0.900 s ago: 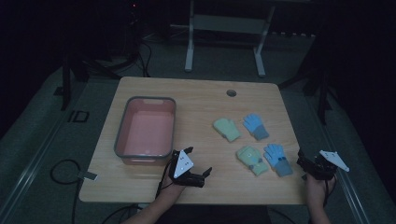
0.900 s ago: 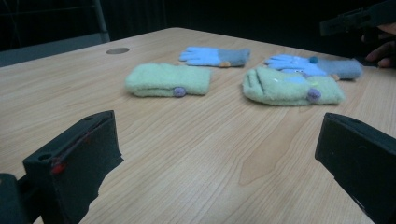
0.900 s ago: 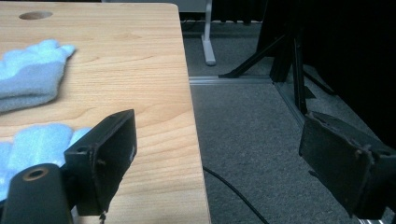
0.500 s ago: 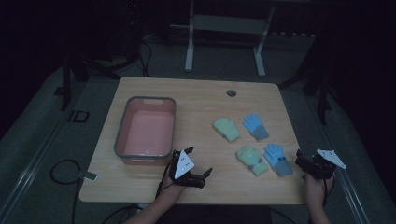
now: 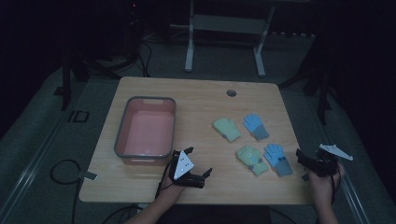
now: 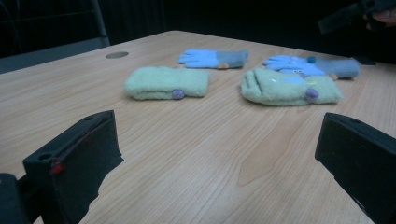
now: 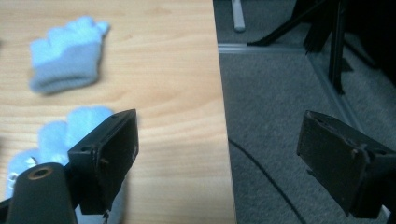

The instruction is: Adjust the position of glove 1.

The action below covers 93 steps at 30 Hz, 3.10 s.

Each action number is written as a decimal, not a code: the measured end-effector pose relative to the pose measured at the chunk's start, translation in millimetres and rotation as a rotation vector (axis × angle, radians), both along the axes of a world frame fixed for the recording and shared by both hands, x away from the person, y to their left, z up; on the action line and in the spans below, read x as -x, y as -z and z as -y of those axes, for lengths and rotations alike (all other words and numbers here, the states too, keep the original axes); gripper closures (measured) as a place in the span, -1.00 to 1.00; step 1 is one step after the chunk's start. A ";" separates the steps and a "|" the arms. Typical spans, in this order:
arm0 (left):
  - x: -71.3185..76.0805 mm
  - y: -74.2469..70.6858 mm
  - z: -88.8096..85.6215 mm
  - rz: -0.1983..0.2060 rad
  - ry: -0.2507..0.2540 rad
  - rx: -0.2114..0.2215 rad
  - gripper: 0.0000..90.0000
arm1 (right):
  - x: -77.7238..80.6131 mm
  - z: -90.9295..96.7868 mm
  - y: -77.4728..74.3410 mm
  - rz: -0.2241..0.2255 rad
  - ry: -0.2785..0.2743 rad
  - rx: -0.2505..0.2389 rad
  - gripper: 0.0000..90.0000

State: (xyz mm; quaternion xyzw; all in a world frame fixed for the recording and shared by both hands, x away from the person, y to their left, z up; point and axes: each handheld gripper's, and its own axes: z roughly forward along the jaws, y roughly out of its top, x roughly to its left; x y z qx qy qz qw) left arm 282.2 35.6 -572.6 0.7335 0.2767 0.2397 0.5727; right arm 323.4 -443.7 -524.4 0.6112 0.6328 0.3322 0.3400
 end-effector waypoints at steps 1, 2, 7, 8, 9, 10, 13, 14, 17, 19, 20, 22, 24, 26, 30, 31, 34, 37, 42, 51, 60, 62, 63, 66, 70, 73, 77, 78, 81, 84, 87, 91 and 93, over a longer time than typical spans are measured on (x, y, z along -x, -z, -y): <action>-0.2 0.0 -0.3 -0.004 -0.001 0.005 -1.00 | 0.3 -2.0 -3.2 0.002 -0.007 0.010 -0.72; -0.6 0.0 -0.6 -0.007 -0.001 0.008 -1.00 | -0.5 -6.2 -9.9 0.000 -0.012 0.012 -0.73; -0.9 -0.1 -0.8 -0.009 0.004 0.007 -1.00 | -2.2 -13.9 -25.4 0.008 -0.052 0.005 -0.73; -0.8 0.0 -0.7 -0.008 0.004 0.006 -1.00 | -3.8 -16.2 -30.0 0.002 -0.067 0.003 -0.73; -0.6 0.0 -0.4 -0.006 0.003 0.006 -1.00 | -4.8 -17.6 -32.6 -0.003 -0.070 0.001 -0.73; -0.4 0.0 -0.5 -0.005 0.004 0.005 -1.00 | -5.7 -19.3 -36.0 0.000 -0.075 -0.009 -0.70; -0.4 0.1 -0.8 -0.007 0.003 0.010 -1.00 | -9.5 -25.7 -44.4 -0.008 -0.102 -0.006 -0.70; -0.6 0.1 -0.9 -0.008 0.004 0.011 -1.00 | -10.9 -27.9 -46.8 -0.011 -0.113 -0.014 -0.70; -0.8 0.0 -1.0 -0.010 0.004 0.012 -1.00 | -16.1 -34.6 -52.2 -0.025 -0.140 -0.017 -0.69; -1.0 0.0 -0.9 -0.010 0.004 0.011 -1.00 | -20.2 -38.5 -54.5 -0.037 -0.157 -0.030 -0.68; -1.0 0.0 -0.9 -0.011 0.004 0.011 -1.00 | -23.5 -44.1 -57.1 -0.032 -0.173 -0.028 -0.65; -0.9 0.0 -1.0 -0.010 0.002 0.012 -1.00 | -24.6 -46.2 -58.0 -0.033 -0.180 -0.024 -0.65; -0.8 0.0 -1.0 -0.010 0.003 0.012 -1.00 | -27.6 -51.7 -60.4 -0.029 -0.197 -0.022 -0.65; -0.8 0.1 -1.0 -0.010 0.002 0.013 -1.00 | -31.2 -56.9 -62.3 -0.030 -0.214 -0.013 -0.59; -0.6 0.1 -1.1 -0.008 0.003 0.015 -1.00 | -38.1 -66.0 -65.1 -0.024 -0.268 0.007 -0.46; -0.7 0.1 -1.1 -0.008 0.003 0.015 -1.00 | -40.2 -69.3 -66.0 -0.024 -0.282 0.017 -0.43; -0.8 0.1 -1.3 -0.009 0.002 0.015 -1.00 | -46.1 -76.9 -67.2 -0.032 -0.313 0.030 -0.38; -0.7 0.1 -1.5 -0.009 0.003 0.016 -1.00 | -51.0 -85.2 -68.4 -0.038 -0.342 0.039 -0.35; -0.8 0.1 -1.7 -0.009 0.004 0.018 -1.00 | -58.8 -99.2 -67.9 -0.050 -0.387 0.038 -0.34; -1.1 0.1 -2.3 -0.014 0.008 0.022 -1.00 | -71.8 -130.3 -67.3 -0.064 -0.484 0.043 -0.29; -0.7 0.2 -2.5 -0.011 0.008 0.024 -1.00 | -87.4 -164.7 -58.0 -0.101 -0.580 0.042 -0.22; -0.5 0.2 -2.3 -0.008 0.009 0.023 -1.00 | -91.4 -171.3 -53.4 -0.118 -0.603 0.028 -0.21; -0.3 0.2 -2.3 -0.006 0.009 0.022 -1.00 | -93.6 -174.2 -51.0 -0.124 -0.610 0.021 -0.19; -0.3 0.2 -2.1 -0.006 0.011 0.020 -1.00 | -99.7 -183.8 -44.0 -0.141 -0.621 0.024 -0.16; -0.3 0.2 -2.1 -0.006 0.013 0.021 -1.00 | -107.5 -195.8 -36.3 -0.157 -0.625 0.045 -0.07; 0.1 0.2 -1.9 -0.001 0.014 0.017 -1.00 | -113.5 -203.5 -32.2 -0.164 -0.620 0.072 -0.02; 0.0 0.2 -2.1 -0.003 0.013 0.019 -1.00 | -122.0 -211.8 -25.4 -0.187 -0.632 0.090 0.06; 0.1 0.3 -2.1 -0.003 0.012 0.020 -1.00 | -124.2 -213.6 -23.4 -0.195 -0.635 0.094 0.10; 0.3 0.3 -2.0 -0.001 0.013 0.018 -1.00 | -132.2 -217.0 -17.0 -0.221 -0.645 0.094 0.21; 0.8 0.4 -1.9 0.007 0.014 0.017 -1.00 | -140.0 -219.9 -7.5 -0.249 -0.681 0.097 0.24; 0.6 0.4 -2.3 0.004 0.014 0.021 -1.00 | -148.0 -223.7 3.2 -0.287 -0.692 0.108 0.23; 0.8 0.5 -2.1 0.005 0.013 0.021 -1.00 | -154.4 -226.3 8.9 -0.300 -0.687 0.118 0.23; 0.9 0.4 -2.2 0.007 0.012 0.020 -1.00 | -159.8 -228.9 12.9 -0.314 -0.679 0.126 0.22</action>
